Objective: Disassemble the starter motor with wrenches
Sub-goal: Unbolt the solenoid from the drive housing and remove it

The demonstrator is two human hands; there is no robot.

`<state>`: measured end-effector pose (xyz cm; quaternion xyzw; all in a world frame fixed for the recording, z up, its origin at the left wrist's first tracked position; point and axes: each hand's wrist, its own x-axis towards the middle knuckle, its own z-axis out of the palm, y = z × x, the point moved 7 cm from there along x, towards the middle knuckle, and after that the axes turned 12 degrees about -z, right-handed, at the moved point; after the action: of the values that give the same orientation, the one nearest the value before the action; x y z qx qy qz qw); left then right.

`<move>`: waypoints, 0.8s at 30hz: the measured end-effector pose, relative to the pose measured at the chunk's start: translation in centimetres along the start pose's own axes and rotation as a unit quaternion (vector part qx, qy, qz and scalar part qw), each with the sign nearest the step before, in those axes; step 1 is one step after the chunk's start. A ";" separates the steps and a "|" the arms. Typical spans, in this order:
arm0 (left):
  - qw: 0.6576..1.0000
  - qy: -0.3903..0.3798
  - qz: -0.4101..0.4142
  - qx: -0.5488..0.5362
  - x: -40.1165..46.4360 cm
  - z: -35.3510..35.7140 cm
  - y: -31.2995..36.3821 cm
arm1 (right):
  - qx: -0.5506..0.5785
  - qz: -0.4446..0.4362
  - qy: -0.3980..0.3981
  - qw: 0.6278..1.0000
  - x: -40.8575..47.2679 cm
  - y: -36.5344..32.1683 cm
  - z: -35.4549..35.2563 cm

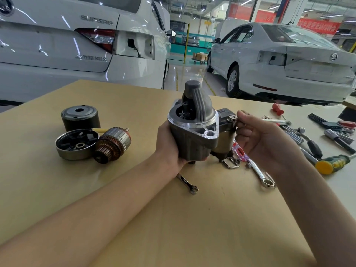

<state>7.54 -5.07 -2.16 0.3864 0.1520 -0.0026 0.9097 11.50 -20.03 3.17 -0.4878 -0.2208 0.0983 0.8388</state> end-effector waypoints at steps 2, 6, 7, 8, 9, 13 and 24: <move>1.000 -0.001 0.001 -0.001 0.0 0.0 0.0 | -0.031 -0.033 -0.002 0.999 0.1 -0.5 -0.4; 1.000 -0.006 0.000 -0.002 -0.1 0.1 0.0 | -0.033 -0.133 0.022 0.990 0.1 -1.8 -0.6; 1.000 -0.005 -0.001 0.002 -0.1 0.1 0.0 | -0.023 -0.159 0.030 0.987 0.1 -2.2 -0.7; 1.000 -0.005 -0.001 0.004 -0.1 0.1 0.0 | -0.027 -0.183 0.036 0.982 -0.1 -2.6 -0.7; 1.000 -0.006 -0.001 0.003 -0.1 0.2 0.0 | -0.053 -0.214 0.040 0.975 -0.2 -3.1 -0.8; 1.000 -0.009 0.002 -0.002 -0.1 0.2 0.0 | -0.292 -0.381 0.033 0.877 -2.1 -4.6 0.4; 0.999 -0.040 0.010 -0.022 -0.1 0.5 0.0 | -0.492 -0.494 0.014 0.717 -3.8 -4.3 2.7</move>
<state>7.52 -5.44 -1.84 0.3679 0.1118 -0.0057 0.9231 6.64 -21.58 6.94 -0.6550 -0.4355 -0.4591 0.4129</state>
